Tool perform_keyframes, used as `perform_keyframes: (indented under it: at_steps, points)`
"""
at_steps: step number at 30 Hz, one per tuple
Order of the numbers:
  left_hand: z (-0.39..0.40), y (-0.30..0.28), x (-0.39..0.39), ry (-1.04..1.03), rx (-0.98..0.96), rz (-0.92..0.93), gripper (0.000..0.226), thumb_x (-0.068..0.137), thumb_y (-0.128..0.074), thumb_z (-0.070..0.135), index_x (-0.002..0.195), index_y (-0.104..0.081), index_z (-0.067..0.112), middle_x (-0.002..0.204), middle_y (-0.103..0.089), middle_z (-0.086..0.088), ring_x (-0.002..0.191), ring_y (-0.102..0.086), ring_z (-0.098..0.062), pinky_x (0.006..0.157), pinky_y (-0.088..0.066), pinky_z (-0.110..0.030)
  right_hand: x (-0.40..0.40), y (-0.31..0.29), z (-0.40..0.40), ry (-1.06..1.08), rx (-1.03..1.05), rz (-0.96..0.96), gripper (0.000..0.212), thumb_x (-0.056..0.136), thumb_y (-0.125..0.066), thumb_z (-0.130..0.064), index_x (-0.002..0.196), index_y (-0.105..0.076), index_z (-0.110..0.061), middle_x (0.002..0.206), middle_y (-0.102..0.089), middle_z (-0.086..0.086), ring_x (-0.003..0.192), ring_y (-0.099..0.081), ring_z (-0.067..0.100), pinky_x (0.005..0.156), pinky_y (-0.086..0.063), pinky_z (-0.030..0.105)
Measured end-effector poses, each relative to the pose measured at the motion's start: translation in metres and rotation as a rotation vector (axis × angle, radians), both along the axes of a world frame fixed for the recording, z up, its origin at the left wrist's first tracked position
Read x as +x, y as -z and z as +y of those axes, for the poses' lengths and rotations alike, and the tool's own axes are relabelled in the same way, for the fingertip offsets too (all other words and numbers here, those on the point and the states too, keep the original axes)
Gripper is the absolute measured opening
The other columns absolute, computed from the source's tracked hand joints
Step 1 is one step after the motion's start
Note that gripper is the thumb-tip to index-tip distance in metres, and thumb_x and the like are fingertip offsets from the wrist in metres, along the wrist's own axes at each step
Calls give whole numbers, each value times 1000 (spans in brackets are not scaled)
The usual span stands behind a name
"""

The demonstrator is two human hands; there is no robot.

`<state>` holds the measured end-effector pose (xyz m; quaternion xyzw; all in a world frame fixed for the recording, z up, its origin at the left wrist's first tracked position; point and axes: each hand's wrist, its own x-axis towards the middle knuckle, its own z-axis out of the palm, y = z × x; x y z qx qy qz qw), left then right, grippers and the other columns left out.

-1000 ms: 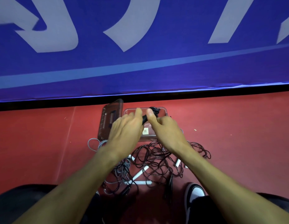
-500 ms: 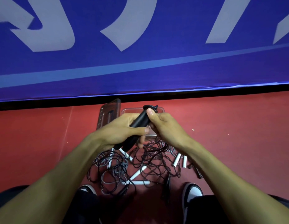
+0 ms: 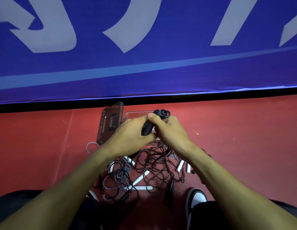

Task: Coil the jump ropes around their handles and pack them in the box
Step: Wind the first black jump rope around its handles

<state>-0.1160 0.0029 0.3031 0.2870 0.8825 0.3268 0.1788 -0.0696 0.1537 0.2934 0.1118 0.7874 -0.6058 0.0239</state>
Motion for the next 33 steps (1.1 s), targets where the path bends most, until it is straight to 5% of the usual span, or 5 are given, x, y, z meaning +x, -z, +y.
perform_keyframes:
  at_steps: [5, 11, 18, 24, 33]
  points:
    - [-13, -19, -8, 88, 279, -674, 11, 95, -67, 19, 90, -64, 10, 83, -76, -17, 77, -74, -22, 72, -55, -25, 0, 0, 4, -108, -28, -55, 74, 90, -45, -71, 63, -48, -2, 56, -26, 3, 50, -22, 17, 50, -22, 27]
    - [-11, 8, -8, -83, 46, 98, 21, 91, -74, 30, 86, -53, 29, 68, -61, 2, 55, -59, -13, 52, -42, -25, -2, 5, 1, -36, 272, -69, 72, 102, -41, -53, 72, -58, 9, 47, -30, -7, 41, -25, 10, 47, -23, 29]
    - [0, 24, 9, -29, -16, 279, 21, 102, -50, 22, 121, -40, 23, 106, -61, -4, 99, -56, -30, 85, -46, -51, -1, 5, -3, 41, -5, -131, 60, 85, -54, -75, 60, -34, -25, 53, -26, -7, 48, -24, 13, 49, -22, 28]
    - [0, 2, 2, -38, 49, -156, 44, 105, -26, 52, 112, -59, 23, 109, -64, 7, 105, -59, -10, 95, -45, -34, -8, 5, 9, 64, -67, -87, 49, 78, -62, -68, 61, -41, -26, 59, -28, -1, 49, -25, 15, 52, -20, 32]
    - [-8, -1, -8, -17, 195, -285, 38, 92, -41, 58, 82, -52, 23, 63, -48, 20, 59, -42, 0, 63, -38, -24, -7, -2, 10, -52, 3, -1, 63, 92, -48, -70, 62, -33, -17, 65, -23, 9, 58, -20, 22, 54, -19, 34]
